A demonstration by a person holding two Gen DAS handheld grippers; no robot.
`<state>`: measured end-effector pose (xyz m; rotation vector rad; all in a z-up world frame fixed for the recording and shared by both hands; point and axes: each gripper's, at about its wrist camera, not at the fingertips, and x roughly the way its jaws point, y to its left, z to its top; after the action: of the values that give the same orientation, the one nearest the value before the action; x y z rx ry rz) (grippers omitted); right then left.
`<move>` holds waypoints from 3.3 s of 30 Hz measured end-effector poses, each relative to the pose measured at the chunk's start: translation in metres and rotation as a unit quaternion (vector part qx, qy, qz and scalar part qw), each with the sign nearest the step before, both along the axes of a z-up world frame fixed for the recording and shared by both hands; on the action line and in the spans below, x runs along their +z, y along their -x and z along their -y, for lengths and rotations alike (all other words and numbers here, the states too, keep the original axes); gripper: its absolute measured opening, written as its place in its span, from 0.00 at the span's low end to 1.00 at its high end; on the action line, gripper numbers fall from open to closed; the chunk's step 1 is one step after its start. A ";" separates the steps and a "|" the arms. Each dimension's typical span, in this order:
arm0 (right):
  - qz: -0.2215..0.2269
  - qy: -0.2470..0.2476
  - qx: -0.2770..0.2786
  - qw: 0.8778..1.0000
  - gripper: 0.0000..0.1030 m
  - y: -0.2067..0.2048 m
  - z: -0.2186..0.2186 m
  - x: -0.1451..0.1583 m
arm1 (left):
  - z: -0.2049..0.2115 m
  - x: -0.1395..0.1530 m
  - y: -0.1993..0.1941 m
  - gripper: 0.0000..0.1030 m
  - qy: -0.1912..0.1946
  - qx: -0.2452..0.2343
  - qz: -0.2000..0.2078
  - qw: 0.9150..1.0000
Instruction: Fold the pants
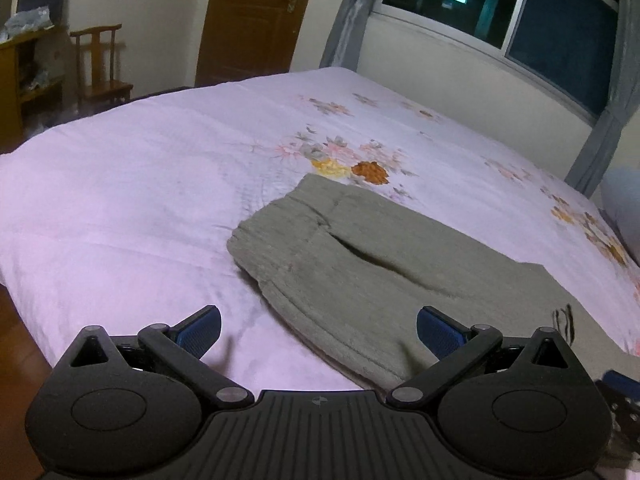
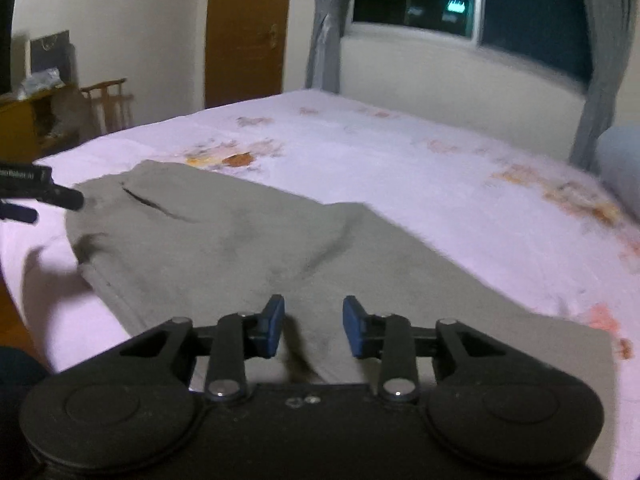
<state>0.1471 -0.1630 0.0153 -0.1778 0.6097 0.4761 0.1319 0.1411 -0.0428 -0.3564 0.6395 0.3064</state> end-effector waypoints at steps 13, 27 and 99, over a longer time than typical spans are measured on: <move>-0.029 0.034 -0.017 0.999 0.07 0.000 -0.021 -0.020 | 0.003 -0.023 0.012 1.00 -0.035 -0.008 -0.072 0.997; -0.001 -0.009 0.017 1.000 0.10 0.030 0.006 0.000 | 0.028 0.003 0.009 1.00 -0.065 -0.041 -0.026 0.997; -0.019 -0.102 -0.184 0.977 0.56 0.062 0.195 0.019 | -0.100 -0.088 -0.002 0.77 0.353 0.048 0.124 0.926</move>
<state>0.0853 -0.3584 0.0345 0.1391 0.6109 0.1799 0.1341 0.2412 -0.1312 -1.1040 0.4641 0.1081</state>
